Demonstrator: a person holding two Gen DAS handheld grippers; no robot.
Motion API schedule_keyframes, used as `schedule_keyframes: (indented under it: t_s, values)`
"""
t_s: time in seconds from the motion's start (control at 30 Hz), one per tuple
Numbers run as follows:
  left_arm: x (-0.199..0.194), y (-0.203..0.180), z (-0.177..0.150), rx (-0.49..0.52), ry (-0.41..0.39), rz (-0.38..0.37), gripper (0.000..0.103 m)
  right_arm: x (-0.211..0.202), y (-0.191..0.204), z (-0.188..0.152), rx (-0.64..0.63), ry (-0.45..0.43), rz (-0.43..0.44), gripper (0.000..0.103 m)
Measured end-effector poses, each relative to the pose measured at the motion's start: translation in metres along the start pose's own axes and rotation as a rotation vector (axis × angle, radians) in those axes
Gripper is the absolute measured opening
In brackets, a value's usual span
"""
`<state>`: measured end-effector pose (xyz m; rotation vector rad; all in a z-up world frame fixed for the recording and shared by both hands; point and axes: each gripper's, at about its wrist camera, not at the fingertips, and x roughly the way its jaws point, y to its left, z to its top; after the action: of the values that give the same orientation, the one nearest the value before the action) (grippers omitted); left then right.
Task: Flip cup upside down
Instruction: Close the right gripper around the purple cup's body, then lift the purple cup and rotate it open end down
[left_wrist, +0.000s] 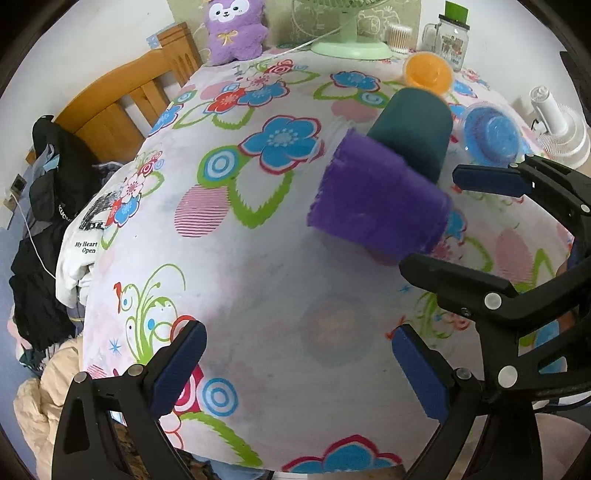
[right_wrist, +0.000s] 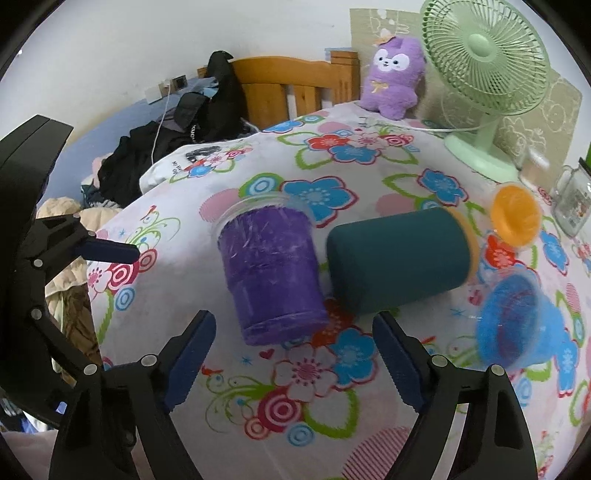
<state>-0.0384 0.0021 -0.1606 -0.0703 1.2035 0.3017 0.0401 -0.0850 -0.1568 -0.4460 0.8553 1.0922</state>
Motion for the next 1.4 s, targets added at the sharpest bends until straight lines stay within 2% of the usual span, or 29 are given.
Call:
schedule_keyframes:
  t_s: [0.2,0.33,0.4,0.57,0.73,1.1,1.27,1.4]
  values:
    - [0.008,0.006,-0.003,0.019,-0.007,-0.01,0.102,0.017,0.004,-0.004,0.001,-0.005,0.015,0.074]
    - [0.011,0.009,-0.002,0.025,-0.016,-0.015,0.102,0.023,0.008,-0.005,-0.011,-0.017,0.012,0.061]
    - [0.012,0.01,-0.001,0.03,-0.02,-0.022,0.102,0.024,0.011,-0.004,-0.014,-0.025,0.003,0.059]
    - [0.01,0.011,0.004,0.056,-0.023,-0.04,0.102,0.018,0.011,-0.003,0.033,-0.017,-0.014,0.058]
    - [-0.006,0.011,0.014,0.102,-0.027,-0.097,0.102,-0.003,0.011,0.001,0.113,-0.006,-0.052,0.057]
    - [-0.043,0.005,0.039,0.278,-0.072,-0.22,0.102,-0.066,0.024,0.011,0.315,-0.002,-0.26,0.057]
    - [-0.05,0.0,0.04,0.339,-0.092,-0.263,0.102,-0.084,0.026,0.005,0.402,0.059,-0.343,0.057]
    - [-0.049,-0.008,0.036,0.372,-0.098,-0.279,0.102,-0.09,0.025,-0.002,0.452,0.132,-0.366,0.057]
